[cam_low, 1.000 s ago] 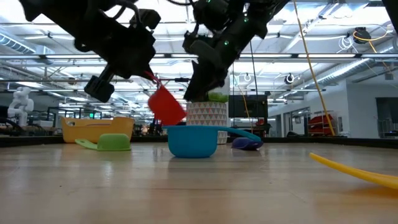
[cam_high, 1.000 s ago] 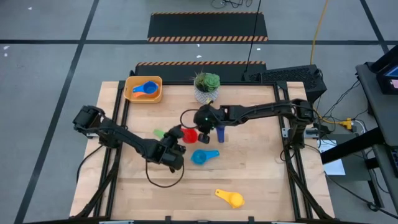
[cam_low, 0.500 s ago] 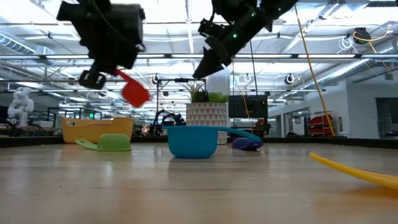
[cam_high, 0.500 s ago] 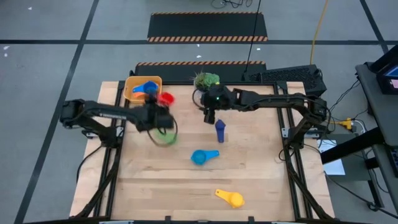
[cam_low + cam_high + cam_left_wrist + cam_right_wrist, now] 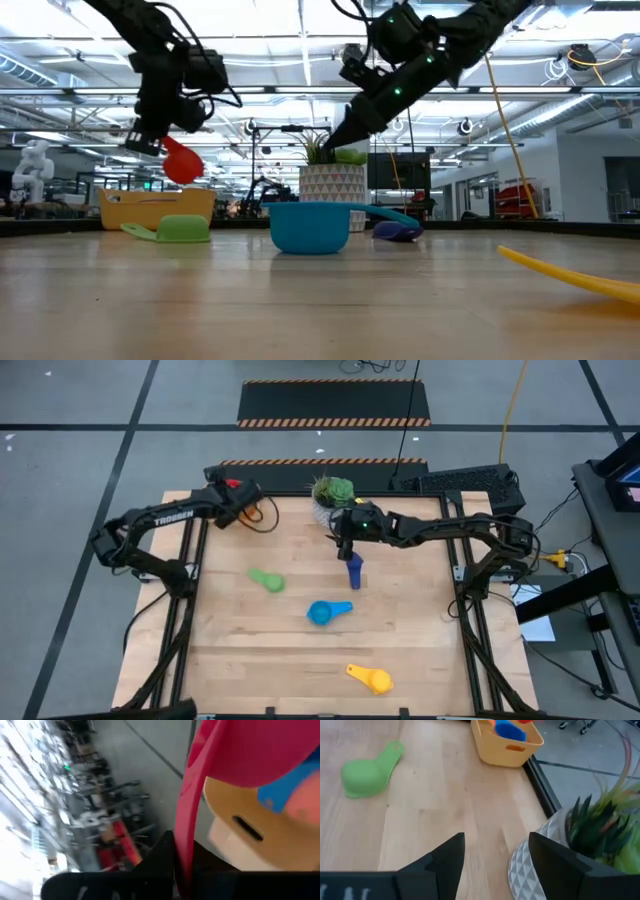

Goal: Nest measuring cups in basket
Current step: Stack the dark orange measuring cup on top of the dark blue measuring cup in the yellow bin

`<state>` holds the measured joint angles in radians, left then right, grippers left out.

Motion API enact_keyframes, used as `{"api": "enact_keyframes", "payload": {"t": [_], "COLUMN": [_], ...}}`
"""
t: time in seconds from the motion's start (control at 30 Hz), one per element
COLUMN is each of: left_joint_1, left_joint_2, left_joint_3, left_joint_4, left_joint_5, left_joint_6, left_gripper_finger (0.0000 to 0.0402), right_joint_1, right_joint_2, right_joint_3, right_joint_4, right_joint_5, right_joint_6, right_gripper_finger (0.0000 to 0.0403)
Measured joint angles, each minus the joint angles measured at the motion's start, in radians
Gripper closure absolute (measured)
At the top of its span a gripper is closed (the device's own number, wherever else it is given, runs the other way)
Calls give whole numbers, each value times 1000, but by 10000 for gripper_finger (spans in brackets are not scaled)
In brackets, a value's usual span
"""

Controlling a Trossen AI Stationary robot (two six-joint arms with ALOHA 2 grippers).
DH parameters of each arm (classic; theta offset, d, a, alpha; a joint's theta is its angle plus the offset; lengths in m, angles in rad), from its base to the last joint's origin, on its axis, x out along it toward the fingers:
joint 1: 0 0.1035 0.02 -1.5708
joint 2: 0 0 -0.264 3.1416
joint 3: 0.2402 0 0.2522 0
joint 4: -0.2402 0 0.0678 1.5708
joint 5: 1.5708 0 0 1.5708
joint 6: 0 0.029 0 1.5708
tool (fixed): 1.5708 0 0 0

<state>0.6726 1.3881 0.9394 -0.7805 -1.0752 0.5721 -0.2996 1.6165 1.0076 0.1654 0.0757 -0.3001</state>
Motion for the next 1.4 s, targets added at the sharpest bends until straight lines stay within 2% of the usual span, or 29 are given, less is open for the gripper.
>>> {"api": "enact_keyframes", "payload": {"t": [0.17,0.3,0.47,0.53,0.7,0.9,1.07,1.23,1.4], "left_joint_1": [69,36,-22,-39,-165,-351,-482,-575,-632], "left_joint_2": [-1,-1,-1,-2,-26,-102,-140,-146,-146], "left_joint_3": [0,0,0,0,0,0,0,0,0], "left_joint_4": [82,86,128,126,131,180,200,228,265], "left_joint_5": [30,42,99,125,229,203,202,197,140], "left_joint_6": [-38,-122,-125,-120,-75,4,85,158,199], "left_gripper_finger": [397,396,397,397,397,397,396,397,393], "right_joint_1": [0,0,0,0,1,11,25,56,74], "right_joint_2": [-4,-3,-3,-3,-3,-2,-2,34,102], "right_joint_3": [-54,-60,-60,-60,-55,11,73,147,222], "right_joint_4": [112,143,239,274,344,306,234,158,64], "right_joint_5": [-1,-1,-2,-33,-135,-139,-191,-208,-209], "right_joint_6": [-4,-11,-6,-12,12,28,34,47,53], "right_gripper_finger": [188,188,188,188,187,158,135,144,159]}}
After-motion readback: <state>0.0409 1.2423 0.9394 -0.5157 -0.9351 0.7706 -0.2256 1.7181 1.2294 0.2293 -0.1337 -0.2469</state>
